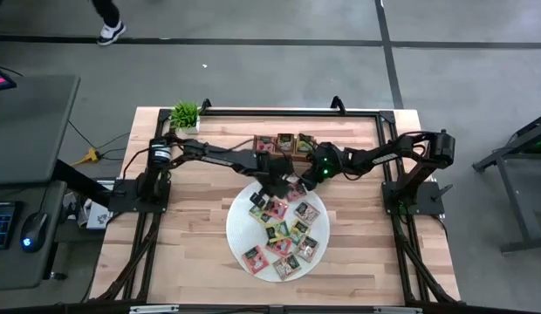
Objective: Pick & Place Tea
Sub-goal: Put the orange tea bag into the left section of the wooden organizer
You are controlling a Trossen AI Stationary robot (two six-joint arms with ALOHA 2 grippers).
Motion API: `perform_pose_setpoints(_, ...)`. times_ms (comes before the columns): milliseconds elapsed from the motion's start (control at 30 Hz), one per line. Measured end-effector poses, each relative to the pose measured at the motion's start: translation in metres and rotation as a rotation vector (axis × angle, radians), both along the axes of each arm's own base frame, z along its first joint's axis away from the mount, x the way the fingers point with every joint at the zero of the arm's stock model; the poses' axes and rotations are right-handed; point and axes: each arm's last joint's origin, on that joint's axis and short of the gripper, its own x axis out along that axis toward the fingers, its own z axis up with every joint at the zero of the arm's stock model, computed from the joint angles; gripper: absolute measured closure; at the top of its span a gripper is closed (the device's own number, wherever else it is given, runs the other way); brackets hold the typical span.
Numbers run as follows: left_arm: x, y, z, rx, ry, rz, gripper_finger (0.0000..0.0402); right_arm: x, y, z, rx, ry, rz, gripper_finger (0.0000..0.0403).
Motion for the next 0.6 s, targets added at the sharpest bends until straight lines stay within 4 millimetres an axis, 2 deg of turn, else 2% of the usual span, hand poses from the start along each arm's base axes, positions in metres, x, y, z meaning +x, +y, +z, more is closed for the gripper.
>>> perform_pose_setpoints(267,-0.016,0.021,0.054,0.009,-0.139,0.006,0.0383,0.002,0.008,0.004,-0.031,-0.015,0.050,0.0403)
perform_pose_setpoints(433,-0.034,0.039,0.098,-0.037,-0.274,0.022,0.0383,-0.002,0.009,0.024,-0.096,-0.069,0.062,0.0403)
perform_pose_setpoints(600,-0.052,0.062,0.123,-0.114,-0.347,0.070,0.0383,-0.012,0.011,0.049,-0.168,-0.101,0.067,0.0403)
